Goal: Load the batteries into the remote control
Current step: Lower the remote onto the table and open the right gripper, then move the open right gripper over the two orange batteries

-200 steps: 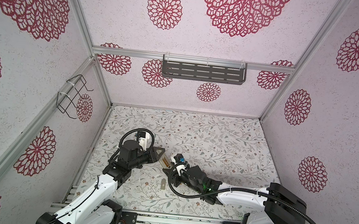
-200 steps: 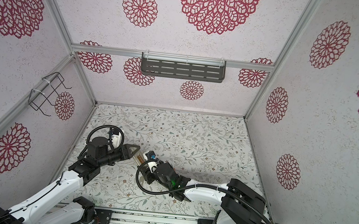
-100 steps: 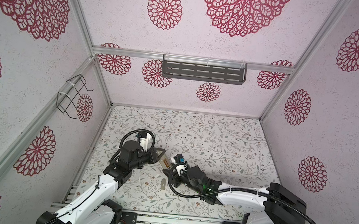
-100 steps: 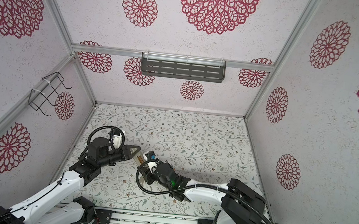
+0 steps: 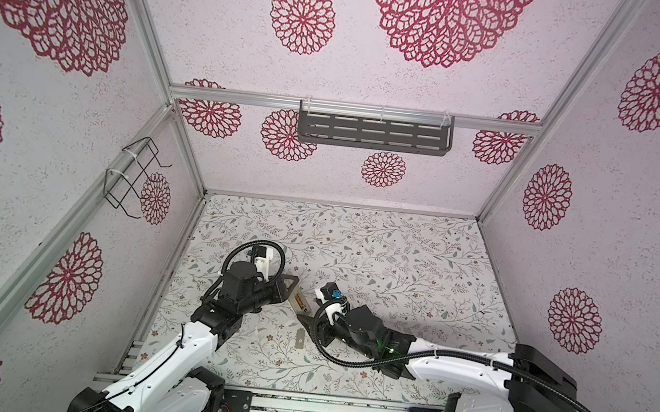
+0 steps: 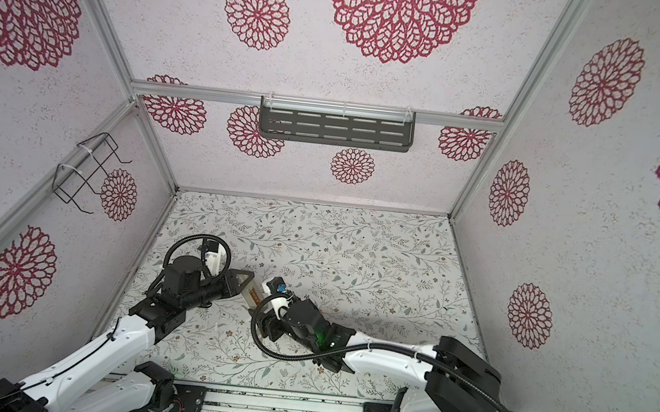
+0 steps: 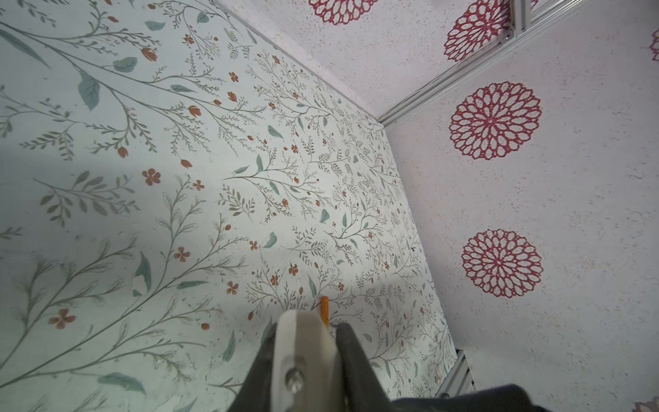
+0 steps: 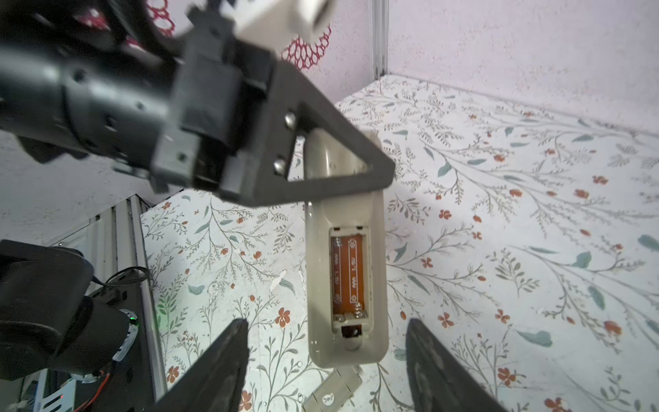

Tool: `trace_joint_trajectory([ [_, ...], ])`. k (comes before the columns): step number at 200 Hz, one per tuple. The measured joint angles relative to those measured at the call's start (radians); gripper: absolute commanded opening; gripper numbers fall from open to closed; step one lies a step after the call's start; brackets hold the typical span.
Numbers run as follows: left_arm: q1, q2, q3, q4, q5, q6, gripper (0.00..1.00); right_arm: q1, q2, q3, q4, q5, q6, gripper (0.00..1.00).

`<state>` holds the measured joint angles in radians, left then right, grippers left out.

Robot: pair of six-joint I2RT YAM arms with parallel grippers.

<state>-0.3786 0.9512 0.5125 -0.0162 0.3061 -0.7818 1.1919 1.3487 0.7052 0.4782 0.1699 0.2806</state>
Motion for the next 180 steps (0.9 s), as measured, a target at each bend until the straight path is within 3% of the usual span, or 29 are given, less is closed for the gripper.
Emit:
trace_joint_trajectory([
  [26, 0.002, 0.007, -0.003, -0.005, -0.016, 0.01, 0.0, 0.001, -0.064, 0.023, -0.096, 0.044, 0.025, 0.76],
  [62, 0.007, -0.011, -0.02, -0.005, -0.035, 0.019, 0.0, -0.017, -0.108, 0.105, -0.381, 0.162, 0.108, 0.75],
  [122, 0.014, -0.05, -0.06, -0.003, -0.036, 0.023, 0.0, -0.221, -0.172, 0.108, -0.698, 0.171, 0.219, 0.7],
  [149, 0.014, -0.057, -0.07, 0.01, -0.027, 0.021, 0.0, -0.228, -0.124, 0.128, -0.756, 0.144, 0.226, 0.68],
  [180, 0.014, -0.064, -0.1, 0.047, -0.016, 0.006, 0.0, -0.216, 0.038, 0.205, -0.784, 0.105, 0.225, 0.64],
])
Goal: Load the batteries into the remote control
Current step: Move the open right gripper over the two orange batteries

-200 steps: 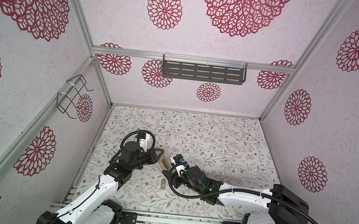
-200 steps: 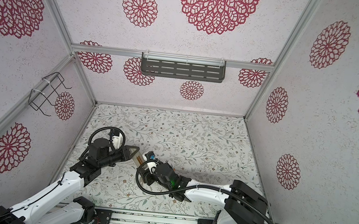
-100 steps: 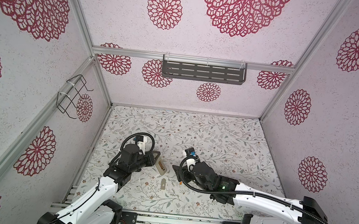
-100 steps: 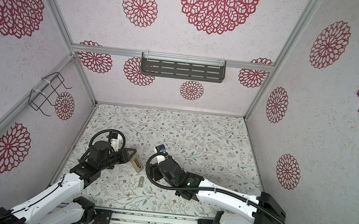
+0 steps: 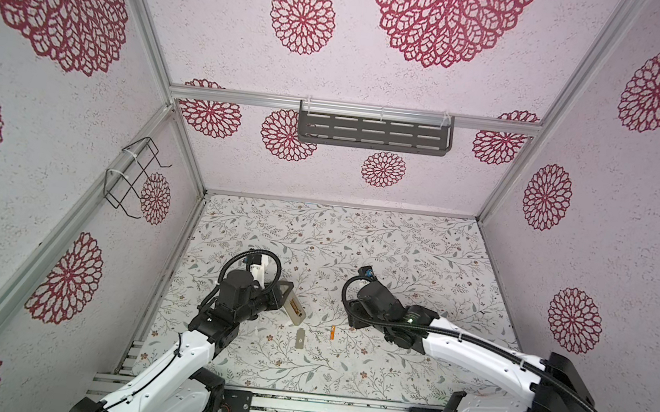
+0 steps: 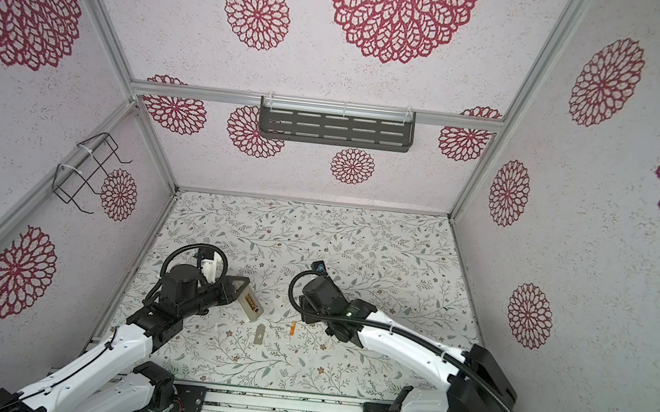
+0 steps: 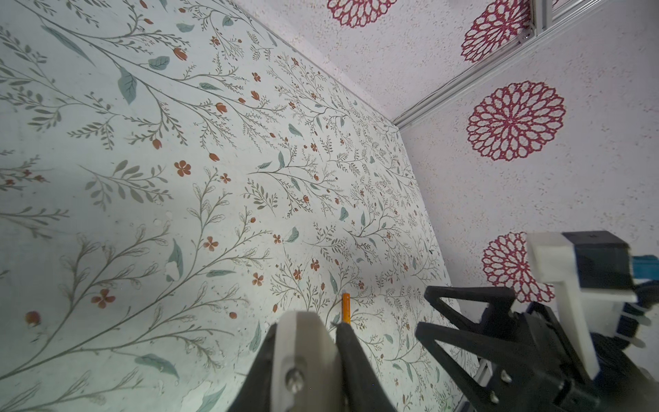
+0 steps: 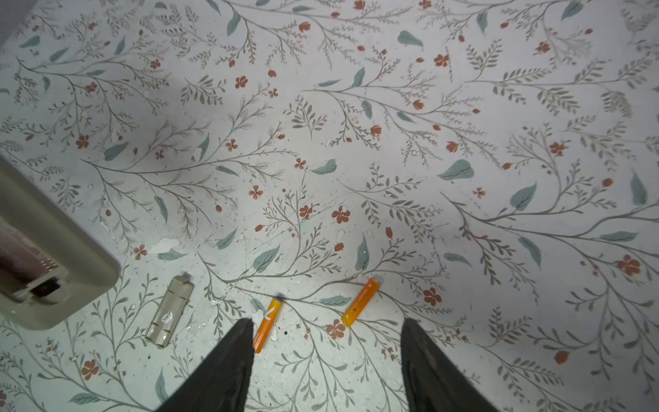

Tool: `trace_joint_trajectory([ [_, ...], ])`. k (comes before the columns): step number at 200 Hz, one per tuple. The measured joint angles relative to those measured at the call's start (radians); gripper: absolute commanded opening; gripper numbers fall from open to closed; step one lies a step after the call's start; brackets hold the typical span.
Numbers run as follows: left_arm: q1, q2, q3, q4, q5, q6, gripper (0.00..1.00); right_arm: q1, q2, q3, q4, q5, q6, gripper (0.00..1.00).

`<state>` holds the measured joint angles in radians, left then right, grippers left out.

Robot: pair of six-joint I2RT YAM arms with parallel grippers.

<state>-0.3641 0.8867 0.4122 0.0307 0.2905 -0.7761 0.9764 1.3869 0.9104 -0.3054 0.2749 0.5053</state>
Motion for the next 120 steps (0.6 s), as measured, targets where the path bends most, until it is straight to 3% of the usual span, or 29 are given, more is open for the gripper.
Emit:
trace_joint_trajectory([
  [41, 0.0, -0.025, -0.066, 0.038, 0.018, -0.019, 0.0, 0.009, 0.135, 0.052, -0.017, -0.035, -0.007, 0.57],
  [120, 0.0, -0.044, -0.128, 0.168, 0.088, -0.046, 0.0, 0.011, 0.143, 0.061, -0.032, -0.047, -0.006, 0.48],
])
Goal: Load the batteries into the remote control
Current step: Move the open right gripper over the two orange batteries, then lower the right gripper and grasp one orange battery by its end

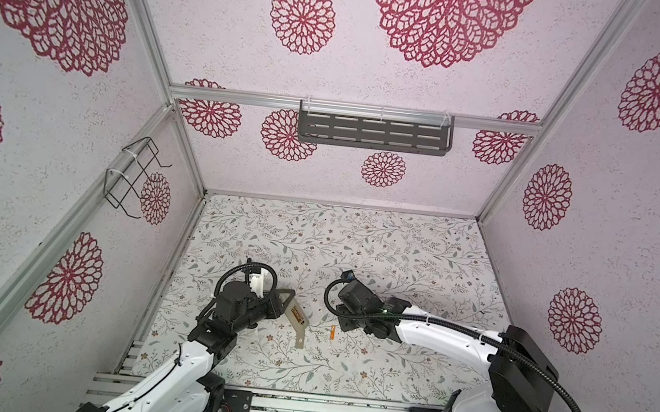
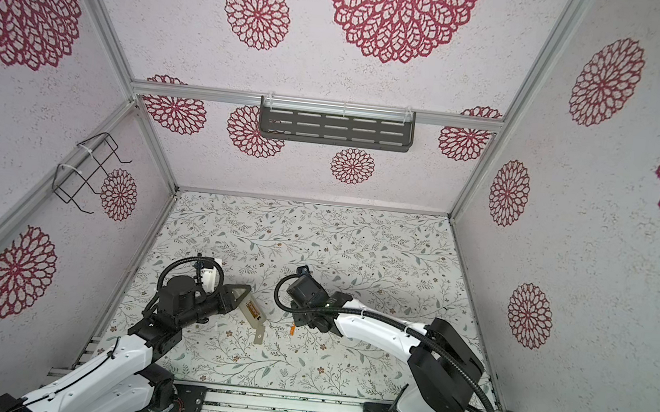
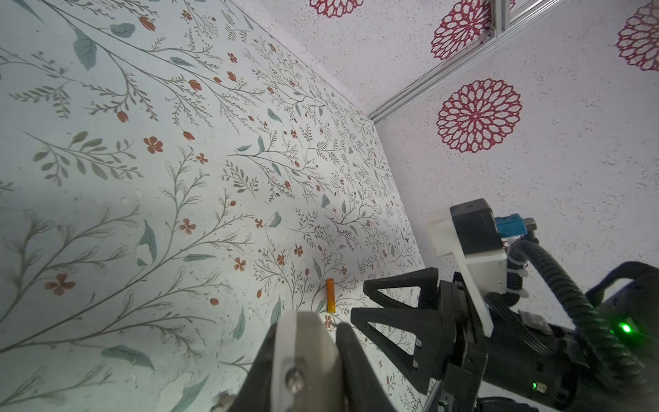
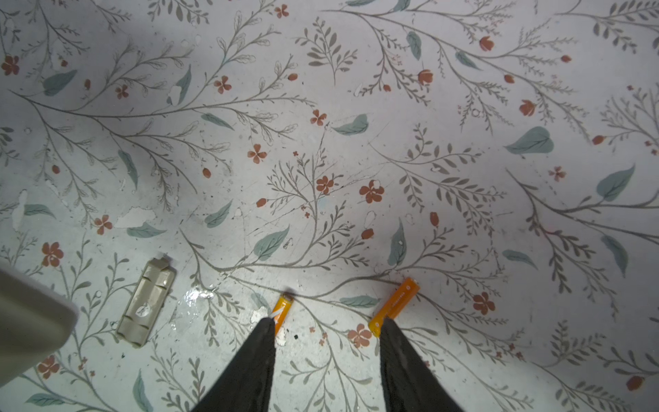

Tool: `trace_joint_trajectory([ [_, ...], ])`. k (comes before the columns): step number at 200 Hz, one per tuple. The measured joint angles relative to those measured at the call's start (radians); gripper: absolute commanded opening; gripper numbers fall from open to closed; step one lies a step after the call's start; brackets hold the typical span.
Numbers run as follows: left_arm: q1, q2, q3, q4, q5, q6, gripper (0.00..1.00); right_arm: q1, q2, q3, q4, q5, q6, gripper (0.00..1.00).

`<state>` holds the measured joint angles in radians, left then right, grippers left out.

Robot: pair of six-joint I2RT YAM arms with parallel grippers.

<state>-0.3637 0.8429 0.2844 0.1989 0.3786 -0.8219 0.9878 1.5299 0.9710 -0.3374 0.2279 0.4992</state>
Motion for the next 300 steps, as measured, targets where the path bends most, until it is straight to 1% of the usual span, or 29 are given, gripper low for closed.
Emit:
trace_joint_trajectory([
  [32, -0.006, 0.001, -0.018, 0.072, 0.04, -0.009, 0.0, -0.005, -0.003, -0.004, -0.022, 0.007, 0.0, 0.45],
  [82, -0.046, 0.011, -0.024, 0.145, 0.075, -0.014, 0.0, -0.05, -0.047, -0.077, -0.023, 0.008, 0.0, 0.44],
  [139, -0.067, 0.004, -0.024, 0.146, 0.075, -0.011, 0.0, -0.104, -0.047, -0.098, -0.009, 0.011, -0.001, 0.44],
  [181, -0.072, -0.001, -0.024, 0.137, 0.072, -0.004, 0.0, -0.135, -0.016, -0.098, 0.033, 0.01, -0.002, 0.4],
  [231, -0.074, -0.002, -0.024, 0.131, 0.061, 0.003, 0.0, -0.144, 0.063, -0.098, 0.069, 0.002, -0.003, 0.39],
  [300, -0.075, -0.014, -0.024, 0.117, 0.05, 0.01, 0.0, -0.144, 0.1, -0.098, 0.094, -0.014, -0.002, 0.36],
])
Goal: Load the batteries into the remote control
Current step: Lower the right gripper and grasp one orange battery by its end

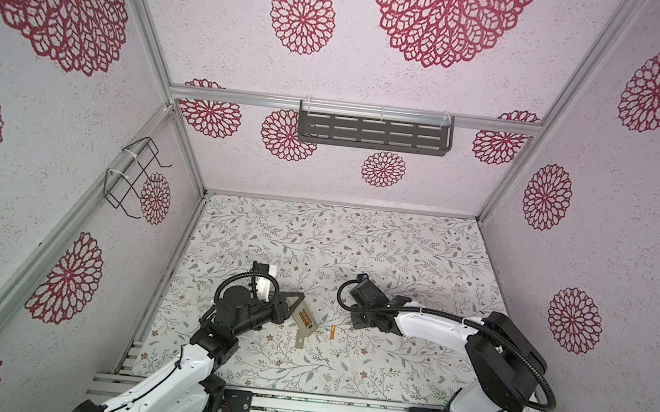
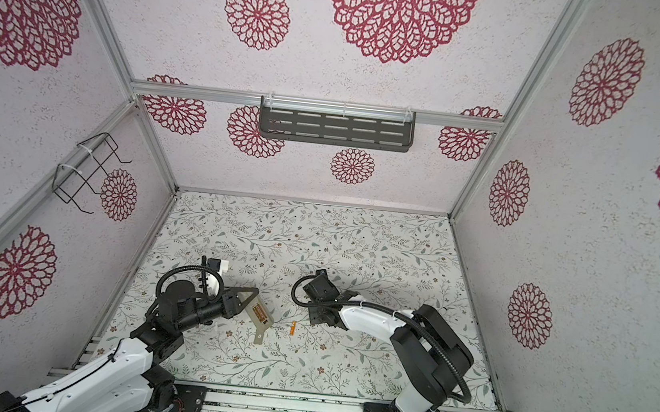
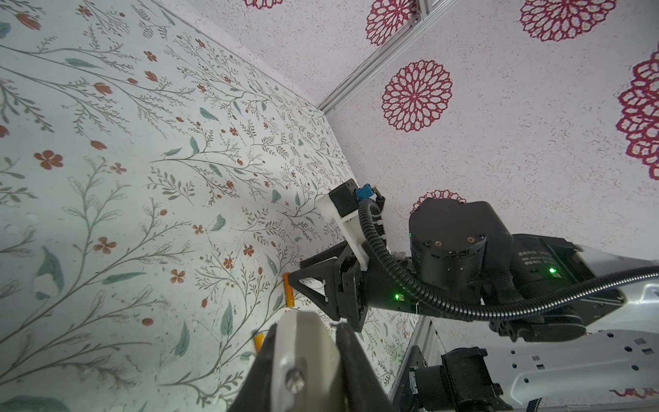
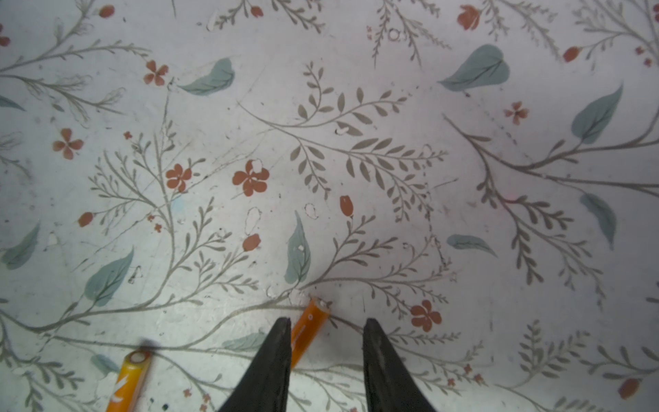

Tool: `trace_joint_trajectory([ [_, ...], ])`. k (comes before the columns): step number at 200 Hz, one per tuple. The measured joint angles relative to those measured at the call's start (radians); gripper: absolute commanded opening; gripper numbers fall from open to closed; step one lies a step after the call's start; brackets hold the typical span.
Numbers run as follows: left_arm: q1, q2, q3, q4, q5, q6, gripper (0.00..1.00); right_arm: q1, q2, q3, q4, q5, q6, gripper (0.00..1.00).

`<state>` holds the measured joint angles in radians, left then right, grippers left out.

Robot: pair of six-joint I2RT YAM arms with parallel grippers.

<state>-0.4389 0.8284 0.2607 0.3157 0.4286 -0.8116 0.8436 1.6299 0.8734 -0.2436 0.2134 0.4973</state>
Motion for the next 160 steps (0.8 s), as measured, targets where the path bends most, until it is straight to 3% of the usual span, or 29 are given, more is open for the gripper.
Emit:
trace_joint_trajectory([
  [72, 0.0, -0.013, 0.0, -0.013, -0.014, 0.005, 0.0, 0.0, 0.027, 0.0, 0.023, -0.017, 0.001, 0.26],
  [160, 0.0, -0.017, 0.0, -0.023, -0.023, 0.019, 0.0, 0.0, 0.029, 0.004, -0.024, -0.017, -0.015, 0.21],
])
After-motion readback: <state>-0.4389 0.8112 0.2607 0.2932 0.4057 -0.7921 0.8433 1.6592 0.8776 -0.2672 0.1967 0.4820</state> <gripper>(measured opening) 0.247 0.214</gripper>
